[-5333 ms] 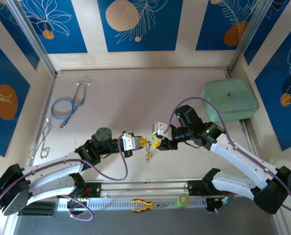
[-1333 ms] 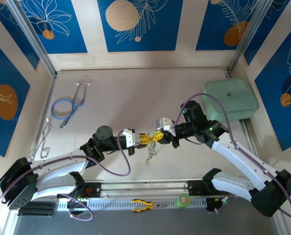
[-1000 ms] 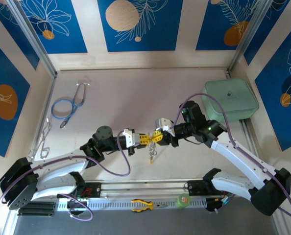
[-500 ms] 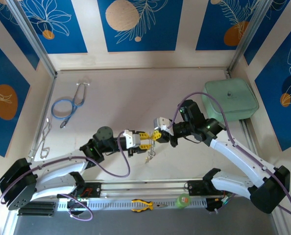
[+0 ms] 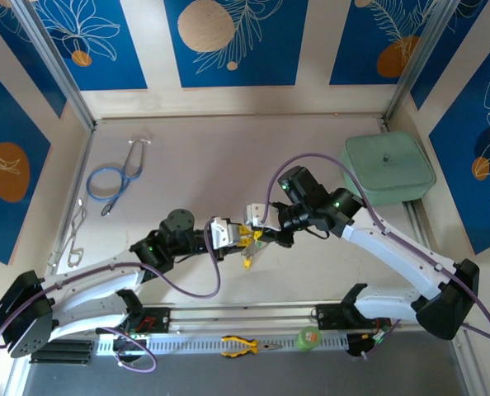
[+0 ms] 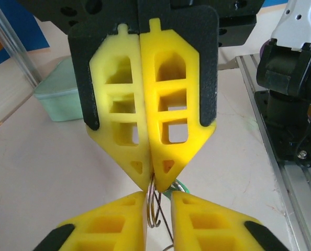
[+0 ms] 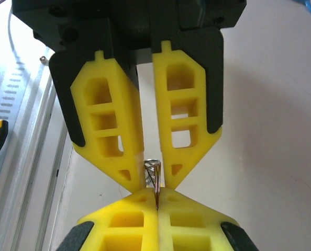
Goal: Put the keys on the keyring
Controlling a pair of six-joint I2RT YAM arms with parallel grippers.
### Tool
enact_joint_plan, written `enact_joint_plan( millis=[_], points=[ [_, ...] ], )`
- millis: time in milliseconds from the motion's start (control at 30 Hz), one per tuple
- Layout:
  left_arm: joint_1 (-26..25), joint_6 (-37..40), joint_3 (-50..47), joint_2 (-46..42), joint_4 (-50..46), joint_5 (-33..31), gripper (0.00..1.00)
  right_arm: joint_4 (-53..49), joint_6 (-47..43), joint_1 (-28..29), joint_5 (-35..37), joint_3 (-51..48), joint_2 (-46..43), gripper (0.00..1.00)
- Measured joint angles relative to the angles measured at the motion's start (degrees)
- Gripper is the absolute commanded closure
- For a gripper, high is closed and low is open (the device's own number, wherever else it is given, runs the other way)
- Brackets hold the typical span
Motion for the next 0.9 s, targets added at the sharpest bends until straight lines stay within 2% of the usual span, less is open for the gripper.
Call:
enact_joint_plan(
  millis=[167, 200, 300, 367, 533, 900],
  points=[
    [0.00, -0.07, 0.00, 0.00, -0.94, -0.20, 1.00, -1.38, -1.07, 0.92, 1.55, 0.61, 0.76, 1.00],
    [0.00, -0.09, 0.00, 0.00, -0.98, -0.17, 1.00, -1.42, -1.07, 0.92, 1.49, 0.63, 0.76, 1.00],
    [0.00, -0.13, 0.00, -0.04, -0.59, -0.17, 1.00, -0.70, 0.48, -0.24, 0.15, 0.24, 0.37, 0.79],
    [0.00, -0.17, 0.00, -0.11, -0.09, -0.17, 1.00, 2.08, 2.45, -2.45, -2.97, -1.90, -1.70, 0.74],
    [0.00, -1.70, -0.79, -0.11, 2.93, 0.04, 1.00, 7.67, 7.72, -6.95, -9.18, -7.82, -7.67, 0.73],
    [0.00, -5.40, -2.34, 1.14, 9.86, 1.33, 1.00, 13.81, 12.13, -7.19, -12.90, -12.63, -8.22, 0.77]
  ],
)
